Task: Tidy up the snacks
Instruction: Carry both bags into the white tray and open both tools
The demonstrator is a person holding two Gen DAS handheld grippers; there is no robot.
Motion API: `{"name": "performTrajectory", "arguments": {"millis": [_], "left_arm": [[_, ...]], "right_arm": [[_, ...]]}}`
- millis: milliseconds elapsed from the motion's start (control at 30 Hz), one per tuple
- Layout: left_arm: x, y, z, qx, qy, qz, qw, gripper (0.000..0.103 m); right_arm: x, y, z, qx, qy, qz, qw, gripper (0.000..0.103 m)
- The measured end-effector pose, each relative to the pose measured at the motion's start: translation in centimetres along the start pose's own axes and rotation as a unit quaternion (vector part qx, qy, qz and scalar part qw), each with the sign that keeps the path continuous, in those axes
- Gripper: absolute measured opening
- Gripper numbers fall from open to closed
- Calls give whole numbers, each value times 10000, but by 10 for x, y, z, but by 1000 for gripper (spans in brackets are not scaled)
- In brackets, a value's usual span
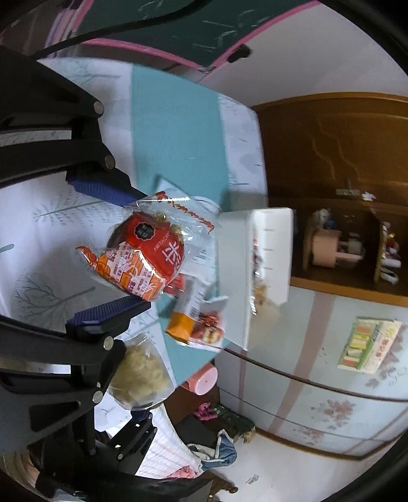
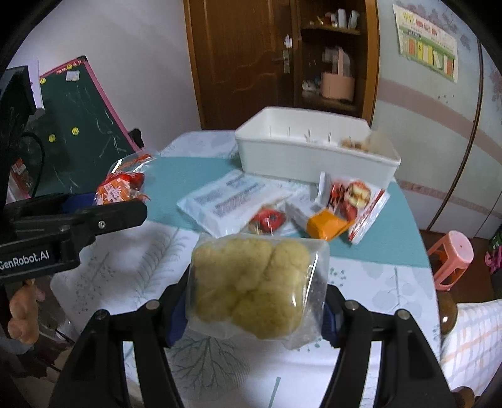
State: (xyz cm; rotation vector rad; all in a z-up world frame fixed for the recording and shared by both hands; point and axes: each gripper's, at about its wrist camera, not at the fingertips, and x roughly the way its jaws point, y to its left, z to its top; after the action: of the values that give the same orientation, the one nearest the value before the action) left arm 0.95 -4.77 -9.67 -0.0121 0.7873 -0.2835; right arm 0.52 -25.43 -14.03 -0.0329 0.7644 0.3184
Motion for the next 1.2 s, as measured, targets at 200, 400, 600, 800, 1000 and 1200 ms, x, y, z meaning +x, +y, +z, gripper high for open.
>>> {"name": "performTrajectory", "arguments": {"millis": [200,400,600,800,1000,1200], "left_arm": [[-28,-8,46,338,-319,-5,9989,56],[-40,-23,112,788,-502,151,9955,56],[-39,-43,182,1093,-776,309,9905,57],[-17,-65,236,1322,-967,469,9854,57],[19,-72,274,1296,-971,557,9852,57],[57,-71,288,1188,-856,529,9878,57]], "right_arm": [[-29,-16,41,62,-418,-151,9990,67],[-57,-41,99,73,-845,-457,9953,67],[-86,-59,166,-5,-1439,-930,9852,67],[-87,-74,223,54,-1872,-1194,9750,67],[-63,-88,256,146,-1833,-1311,9742,67],[-28,-112,268,401,-1634,-1274,9775,67]]}}
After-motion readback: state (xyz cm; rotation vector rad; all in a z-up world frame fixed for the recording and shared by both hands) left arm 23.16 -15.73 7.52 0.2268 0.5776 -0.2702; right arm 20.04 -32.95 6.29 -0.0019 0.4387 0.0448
